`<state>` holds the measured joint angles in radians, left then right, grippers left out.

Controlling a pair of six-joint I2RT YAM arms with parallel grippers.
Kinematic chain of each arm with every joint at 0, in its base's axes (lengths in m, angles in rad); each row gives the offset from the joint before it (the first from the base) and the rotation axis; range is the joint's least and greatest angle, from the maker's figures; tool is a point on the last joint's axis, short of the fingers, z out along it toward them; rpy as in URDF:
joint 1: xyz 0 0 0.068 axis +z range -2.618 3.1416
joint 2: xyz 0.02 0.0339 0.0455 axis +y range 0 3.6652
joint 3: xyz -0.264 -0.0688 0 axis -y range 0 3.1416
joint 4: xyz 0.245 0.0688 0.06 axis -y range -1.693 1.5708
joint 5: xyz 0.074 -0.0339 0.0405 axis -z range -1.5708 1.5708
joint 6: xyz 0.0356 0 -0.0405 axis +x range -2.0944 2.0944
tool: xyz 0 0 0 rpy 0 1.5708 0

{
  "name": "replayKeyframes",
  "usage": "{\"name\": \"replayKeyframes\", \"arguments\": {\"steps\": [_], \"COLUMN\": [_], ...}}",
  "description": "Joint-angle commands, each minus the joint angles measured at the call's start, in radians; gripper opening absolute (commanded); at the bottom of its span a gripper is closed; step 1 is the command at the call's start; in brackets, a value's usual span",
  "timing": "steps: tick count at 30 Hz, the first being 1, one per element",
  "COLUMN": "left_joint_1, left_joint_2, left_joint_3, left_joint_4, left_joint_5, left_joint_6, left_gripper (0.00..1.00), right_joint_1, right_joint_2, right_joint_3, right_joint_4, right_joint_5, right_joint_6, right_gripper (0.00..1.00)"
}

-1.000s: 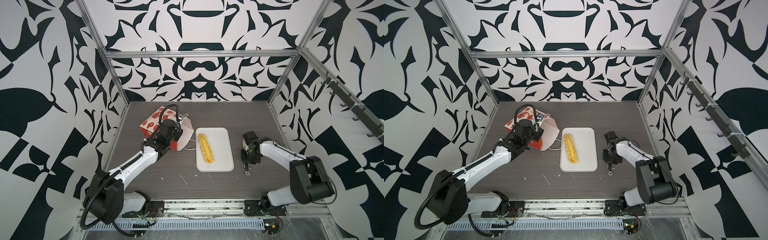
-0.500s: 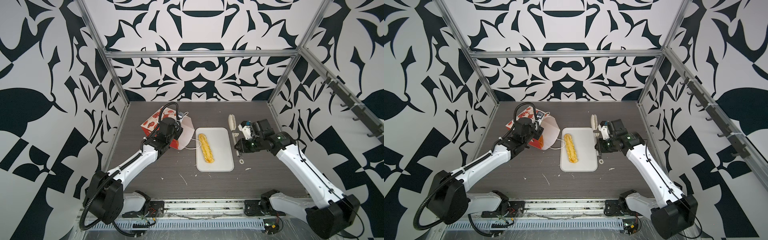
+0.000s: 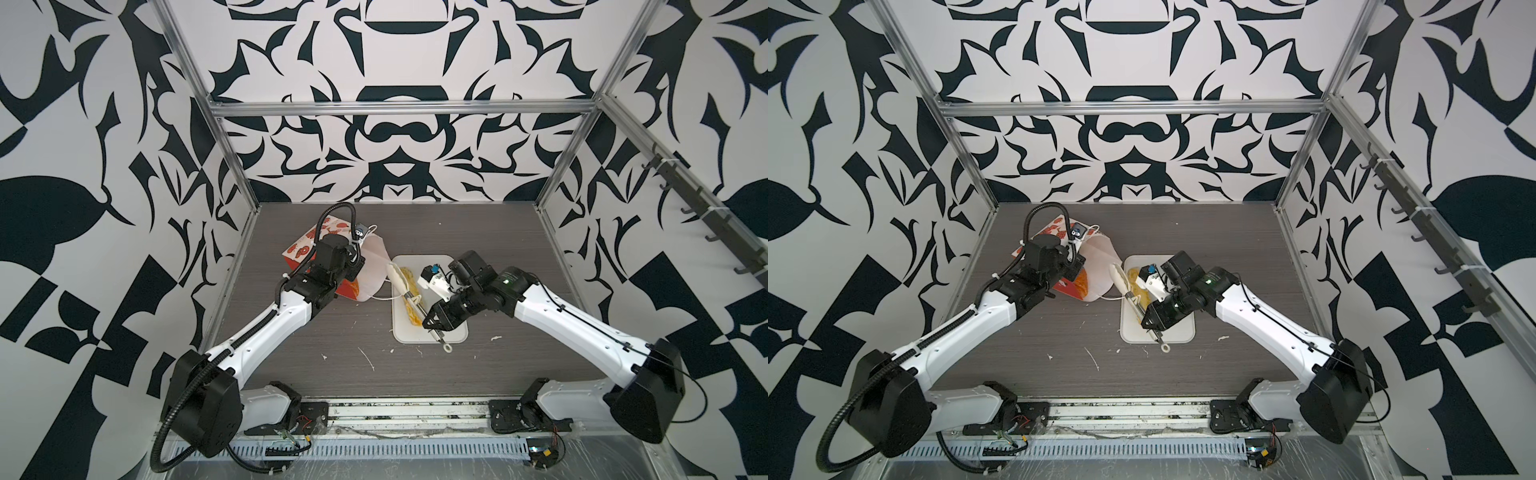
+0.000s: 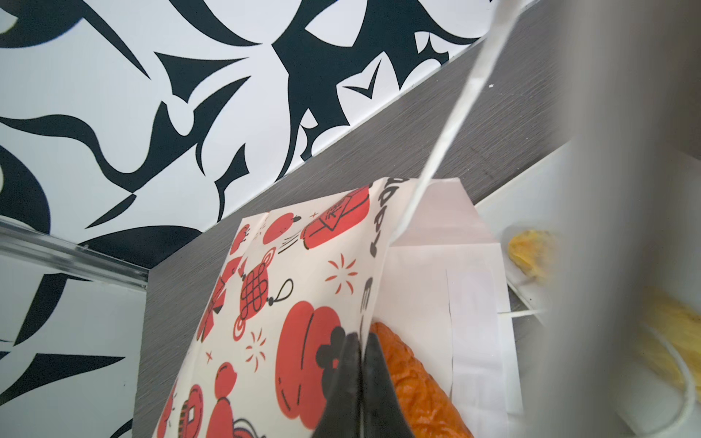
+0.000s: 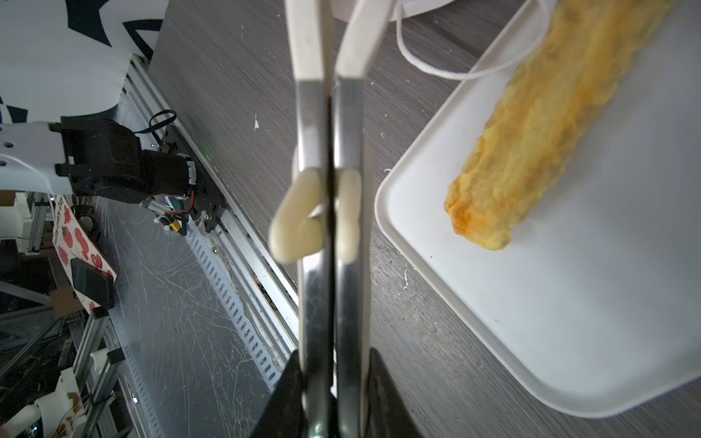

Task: Take the fake bread out of the paper bag
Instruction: 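Swing the tongs back into the bag opening with the right gripper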

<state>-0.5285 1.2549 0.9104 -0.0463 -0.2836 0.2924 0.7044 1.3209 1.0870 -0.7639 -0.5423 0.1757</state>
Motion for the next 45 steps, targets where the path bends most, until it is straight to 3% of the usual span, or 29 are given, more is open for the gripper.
{"name": "replayKeyframes", "arguments": {"steps": [1, 12, 32, 45], "left_joint_1": [-0.001, -0.001, -0.013, -0.021], "left_joint_2": [-0.032, -0.02, 0.003, 0.003], "left_joint_3": [0.033, 0.025, 0.019, 0.01], "left_joint_4": [-0.016, -0.054, -0.059, -0.055], "left_joint_5": [0.032, 0.053, 0.024, -0.003], "left_joint_6": [0.002, -0.007, 0.021, 0.036], "left_gripper": [0.0, 0.0, 0.0, 0.0], "right_joint_1": [0.027, 0.033, -0.021, -0.051], "right_joint_2": [0.052, 0.281, 0.475, 0.534], "right_joint_3": [0.006, 0.088, 0.269, 0.298], "right_joint_4": [0.103, 0.235, 0.123, 0.115], "right_joint_5": [-0.051, -0.118, -0.228, -0.333], "right_joint_6": [-0.038, -0.042, -0.062, -0.036], "right_gripper": [0.03, 0.15, 0.34, 0.34]}}
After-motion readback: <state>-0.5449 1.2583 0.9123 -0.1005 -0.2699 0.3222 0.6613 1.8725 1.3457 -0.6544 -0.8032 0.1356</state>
